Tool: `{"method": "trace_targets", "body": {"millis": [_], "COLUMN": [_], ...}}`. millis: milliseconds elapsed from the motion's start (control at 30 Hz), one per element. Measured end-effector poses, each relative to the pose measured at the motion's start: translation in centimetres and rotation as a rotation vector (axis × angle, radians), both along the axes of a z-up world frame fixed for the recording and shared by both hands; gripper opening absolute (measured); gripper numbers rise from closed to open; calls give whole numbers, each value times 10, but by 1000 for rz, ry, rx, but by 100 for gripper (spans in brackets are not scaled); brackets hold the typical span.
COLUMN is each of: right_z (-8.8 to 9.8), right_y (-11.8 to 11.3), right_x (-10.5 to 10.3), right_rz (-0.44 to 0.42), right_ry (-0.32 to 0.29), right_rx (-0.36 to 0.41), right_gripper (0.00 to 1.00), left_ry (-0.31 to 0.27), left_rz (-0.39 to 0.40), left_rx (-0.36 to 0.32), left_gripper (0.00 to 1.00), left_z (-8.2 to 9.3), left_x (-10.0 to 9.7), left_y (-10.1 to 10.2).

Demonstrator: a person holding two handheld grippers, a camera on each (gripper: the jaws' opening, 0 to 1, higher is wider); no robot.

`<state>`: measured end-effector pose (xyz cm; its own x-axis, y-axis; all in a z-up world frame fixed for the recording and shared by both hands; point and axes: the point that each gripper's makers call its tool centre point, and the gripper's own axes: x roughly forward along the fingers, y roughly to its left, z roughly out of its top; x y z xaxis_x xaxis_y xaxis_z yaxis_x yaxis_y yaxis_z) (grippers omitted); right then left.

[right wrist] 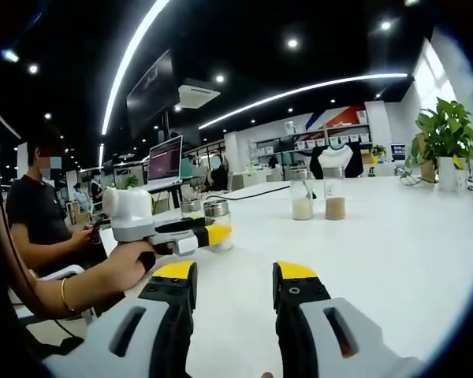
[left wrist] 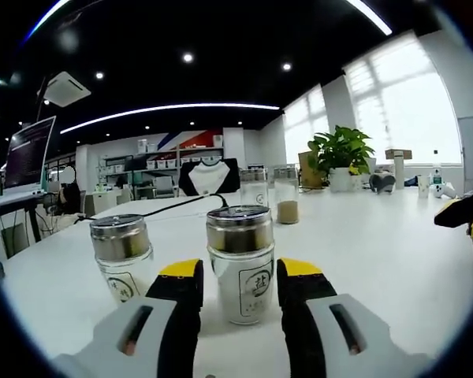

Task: Rotate the seasoning bottle until the label or dispensing opening points toward the visible target arrow and the bottle remains upright within the marked orientation range

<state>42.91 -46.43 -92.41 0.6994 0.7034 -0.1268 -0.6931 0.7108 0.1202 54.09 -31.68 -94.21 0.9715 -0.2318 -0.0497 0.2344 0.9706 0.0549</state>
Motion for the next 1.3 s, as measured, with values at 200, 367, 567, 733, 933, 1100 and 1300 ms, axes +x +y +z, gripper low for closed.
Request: {"method": "trace_targets", "body": {"millis": [200,367,567,733,933,1100,1300], "right_z": [0,-2,-3,-4,-6,-5,-5], "right_y": [-4,-3,0,-1,-3,-3,-1], "right_x": [0,1,2,3,4,4,3], "right_rz": [-8,-5,4,1,-5,-6,1], "right_ry": [2,7,11,14,20,17,13], "right_rx": [2,0,-1,-7,-14,-16,-20], "right_gripper": [37,37,37,37,37,37,37], "left_ry": [4,7,10,9,3,0,-1], "left_rz": [-3,4,4,6,9,7,0], "left_rx": [2,-1,0,6,15,28,48], "left_gripper": [39,39,39,39,39,39,39], "left_z": [-1,-2,-3,-3,-2,-2,-3], "left_x": [1,2,2,1,-1,-5,-13], "left_y": [-1,1,1,2,3,4,3]}}
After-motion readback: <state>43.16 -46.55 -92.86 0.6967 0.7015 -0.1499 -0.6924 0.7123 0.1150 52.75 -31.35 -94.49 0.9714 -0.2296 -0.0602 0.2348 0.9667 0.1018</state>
